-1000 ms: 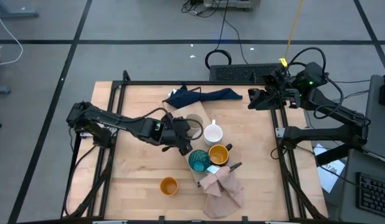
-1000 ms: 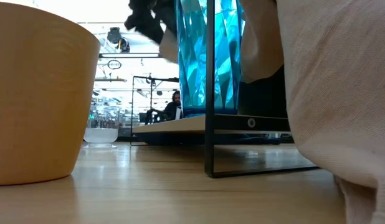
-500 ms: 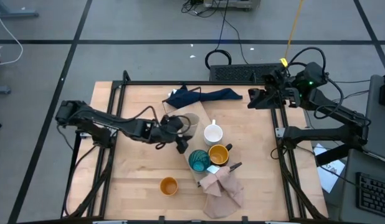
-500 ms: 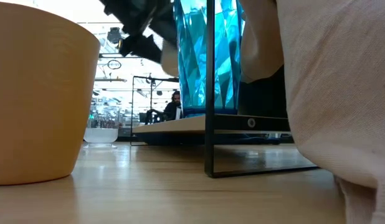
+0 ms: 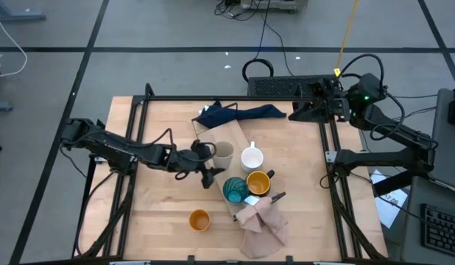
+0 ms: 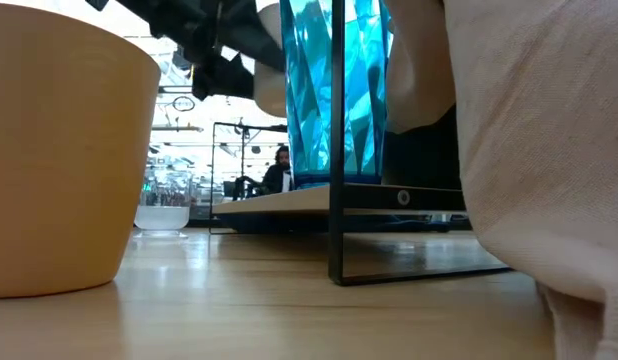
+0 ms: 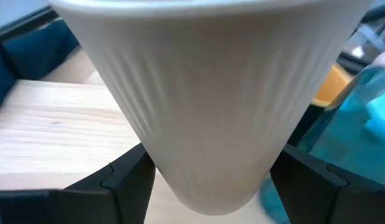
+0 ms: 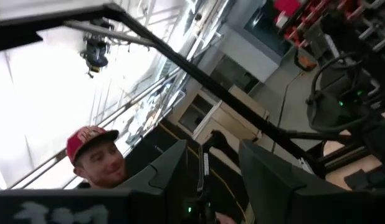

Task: Stack small to large cups/mugs on shelf
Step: Put the white cup on the shelf

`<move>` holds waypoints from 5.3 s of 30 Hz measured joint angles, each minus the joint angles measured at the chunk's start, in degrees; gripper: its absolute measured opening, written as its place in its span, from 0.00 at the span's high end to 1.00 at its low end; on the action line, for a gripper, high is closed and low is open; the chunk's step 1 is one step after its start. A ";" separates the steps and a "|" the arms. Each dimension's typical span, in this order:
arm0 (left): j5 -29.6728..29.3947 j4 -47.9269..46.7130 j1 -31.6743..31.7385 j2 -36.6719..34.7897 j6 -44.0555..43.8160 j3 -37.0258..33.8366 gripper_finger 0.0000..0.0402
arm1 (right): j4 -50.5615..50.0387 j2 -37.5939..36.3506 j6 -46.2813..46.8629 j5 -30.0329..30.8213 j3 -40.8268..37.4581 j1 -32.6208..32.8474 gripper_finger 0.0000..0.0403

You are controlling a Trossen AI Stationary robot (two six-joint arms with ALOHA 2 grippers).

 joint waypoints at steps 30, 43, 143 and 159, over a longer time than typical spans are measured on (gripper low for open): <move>14.82 22.40 7.14 0.52 11.38 -17.43 0.31 | -0.01 0.70 -1.09 18.91 0.02 3.15 0.66; 18.55 29.02 6.72 5.49 10.17 -17.41 0.31 | -0.03 1.78 -0.63 18.76 0.09 3.17 0.66; 27.73 19.64 7.88 8.00 -0.35 -16.31 0.20 | -3.14 1.95 -3.87 18.39 0.03 6.18 0.66; 29.54 -4.21 7.87 8.00 7.11 -5.41 0.20 | -3.28 1.95 -5.27 17.26 0.04 6.47 0.66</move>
